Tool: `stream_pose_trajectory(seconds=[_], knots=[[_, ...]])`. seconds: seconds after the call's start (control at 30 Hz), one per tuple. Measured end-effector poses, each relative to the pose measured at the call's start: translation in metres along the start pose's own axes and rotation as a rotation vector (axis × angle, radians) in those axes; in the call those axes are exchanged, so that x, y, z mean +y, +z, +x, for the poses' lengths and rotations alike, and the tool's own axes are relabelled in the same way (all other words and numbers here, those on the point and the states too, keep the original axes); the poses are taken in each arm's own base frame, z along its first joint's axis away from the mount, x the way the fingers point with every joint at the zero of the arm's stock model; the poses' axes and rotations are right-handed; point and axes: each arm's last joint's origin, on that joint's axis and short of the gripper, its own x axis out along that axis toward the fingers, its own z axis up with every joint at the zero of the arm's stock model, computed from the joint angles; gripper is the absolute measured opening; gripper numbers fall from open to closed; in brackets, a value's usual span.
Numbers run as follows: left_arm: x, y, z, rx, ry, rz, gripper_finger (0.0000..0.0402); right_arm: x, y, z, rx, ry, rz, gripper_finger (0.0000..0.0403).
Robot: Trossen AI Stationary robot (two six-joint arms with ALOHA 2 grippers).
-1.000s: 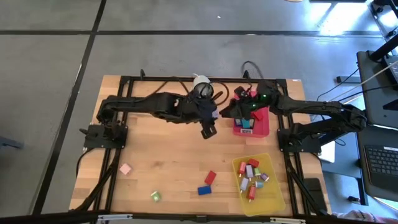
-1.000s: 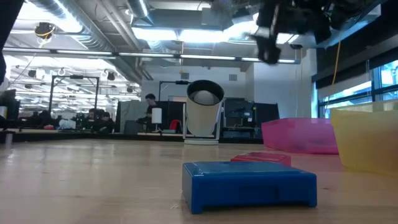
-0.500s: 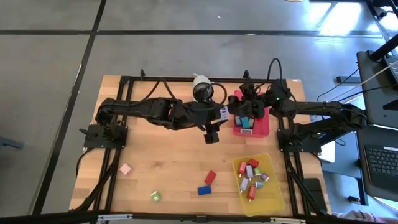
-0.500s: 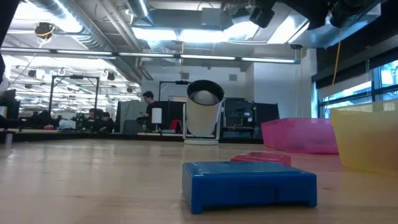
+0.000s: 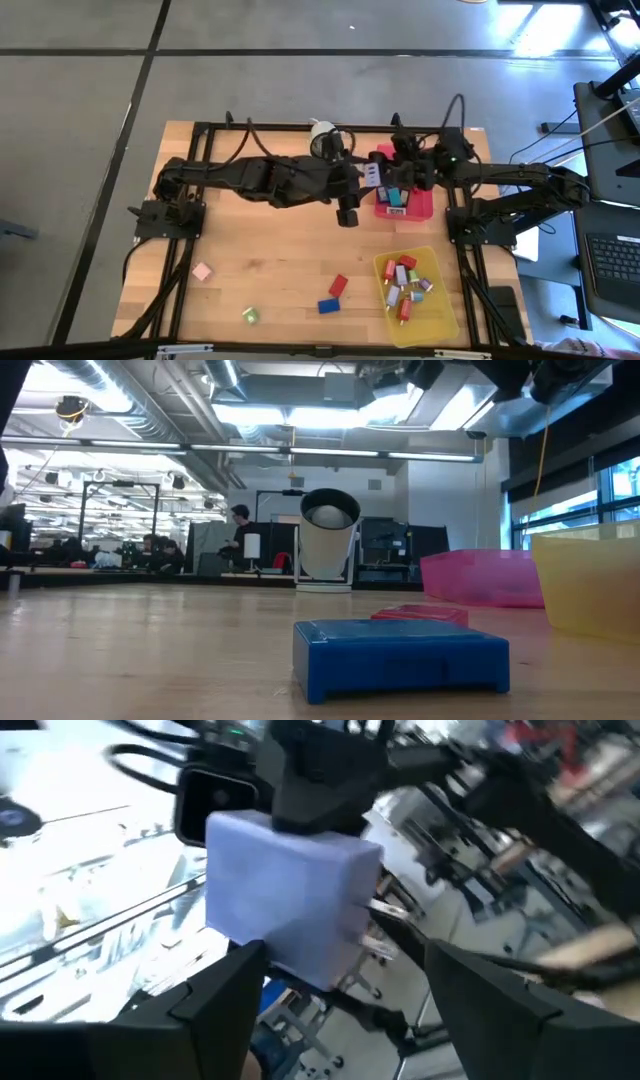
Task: Pick & Place Office items
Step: Put the purple charger adapter into the yellow bin
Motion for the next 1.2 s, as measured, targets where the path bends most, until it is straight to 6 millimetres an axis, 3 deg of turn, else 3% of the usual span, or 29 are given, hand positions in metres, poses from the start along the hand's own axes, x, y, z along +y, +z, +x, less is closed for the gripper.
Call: stream_pose_trajectory(seconds=[0.3,0.57,0.7,1.0,1.2], knots=[[-0.001,0.022,-0.006,-0.210,0.001,0.047,0.0221,0.029,0.013,-0.007,-0.130,0.241,-0.198,0.0277],[0.002,0.037,-0.009,-0.432,-0.124,0.096,0.0221,0.032,0.016,-0.008,-0.190,0.257,-0.085,0.0277],[0.012,0.034,-0.002,-0.446,-0.158,0.086,0.0221,0.035,0.016,-0.005,-0.202,0.272,-0.087,0.0277],[0.035,0.030,0.009,-0.467,-0.186,0.040,0.0221,0.065,0.039,0.014,-0.162,0.333,-0.173,0.0277],[0.039,0.030,0.010,-0.487,-0.196,0.052,0.0221,0.066,0.046,0.022,-0.121,0.271,-0.173,0.0277]])
